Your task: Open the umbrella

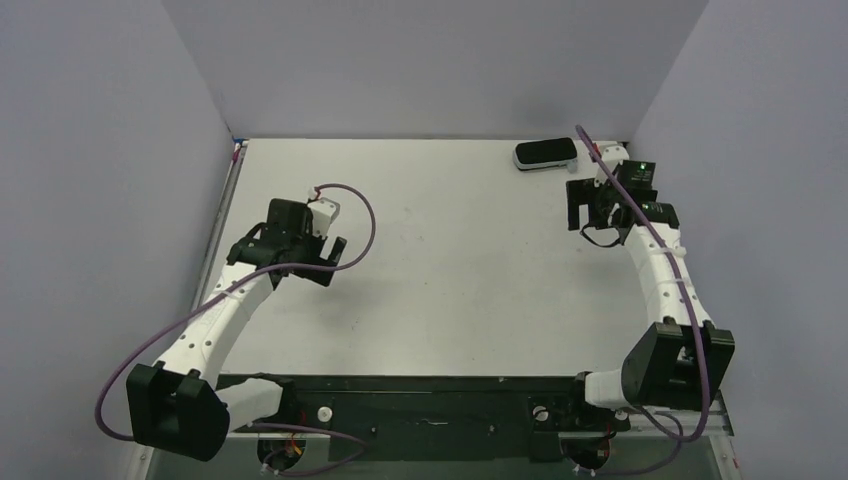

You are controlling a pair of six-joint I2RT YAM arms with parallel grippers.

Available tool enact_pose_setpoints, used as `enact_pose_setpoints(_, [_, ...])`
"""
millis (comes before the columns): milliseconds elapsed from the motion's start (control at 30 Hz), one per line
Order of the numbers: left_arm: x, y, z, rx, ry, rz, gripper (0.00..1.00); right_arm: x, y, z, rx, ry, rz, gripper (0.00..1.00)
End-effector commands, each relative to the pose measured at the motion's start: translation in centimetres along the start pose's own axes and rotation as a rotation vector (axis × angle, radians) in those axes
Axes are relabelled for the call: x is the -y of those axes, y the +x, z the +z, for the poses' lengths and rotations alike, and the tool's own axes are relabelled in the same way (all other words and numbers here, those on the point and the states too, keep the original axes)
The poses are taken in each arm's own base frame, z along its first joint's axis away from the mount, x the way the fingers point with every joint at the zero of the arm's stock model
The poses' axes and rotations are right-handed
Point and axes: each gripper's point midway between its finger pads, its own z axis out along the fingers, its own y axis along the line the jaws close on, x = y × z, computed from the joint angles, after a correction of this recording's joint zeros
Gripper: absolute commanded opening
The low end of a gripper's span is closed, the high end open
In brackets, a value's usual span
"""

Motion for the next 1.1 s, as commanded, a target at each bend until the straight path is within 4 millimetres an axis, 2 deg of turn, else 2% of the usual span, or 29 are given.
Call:
enact_pose_setpoints(0, [-0.4,-4.4,-0.3,0.094,0.014,-0.008,0.97,3.5,-6.0,1.3,0.102,0.062,0.014,0.95])
enact_pose_setpoints(100, [-0.4,-5.5,-0.2,0.125,0.025,0.017,0.97,5.0,-8.1,3.7,0.09,0.071,0.012,0.96])
enact_pose_setpoints(133, [-0.4,-5.9,-0.1,0.137,0.024,0.022,0.97,5.2,-8.3,4.2,0.076,0.072,-0.001,0.96])
enact_pose_setpoints(300, [-1.6,-6.6,0.7,0.114,-0.001,0.013,0.97,6.6,-10.4,9.4,0.038,0.066,-0.028,0.92])
enact_pose_setpoints(467, [-2.6,-6.6,1.4,0.062,0.004,-0.001,0.97,8.3,-11.4,14.1,0.021,0.122,0.014,0.88])
enact_pose_setpoints(533, [-3.0,-6.6,1.7,0.049,0.004,0.001,0.97,8.9,-11.5,16.7,0.01,0.13,0.046,0.86])
enact_pose_setpoints(667, [-3.9,-6.5,2.2,0.021,0.0,-0.011,0.97,8.9,-11.8,19.8,0.014,0.109,0.116,0.82])
enact_pose_setpoints(800, [-4.0,-6.4,2.8,-0.007,0.026,-0.019,0.97,7.8,-12.0,22.6,0.028,0.054,0.239,0.8])
enact_pose_setpoints(867, [-4.1,-6.4,3.1,-0.02,0.03,-0.024,0.97,7.5,-12.0,23.8,0.038,0.041,0.297,0.79])
enact_pose_setpoints(967, [-4.2,-6.5,3.3,-0.035,0.04,-0.034,0.97,8.0,-12.4,25.2,0.076,0.075,0.41,0.79])
enact_pose_setpoints(1067, [-4.3,-6.3,3.7,-0.058,0.05,-0.044,0.97,7.3,-12.3,26.8,0.098,0.031,0.496,0.77])
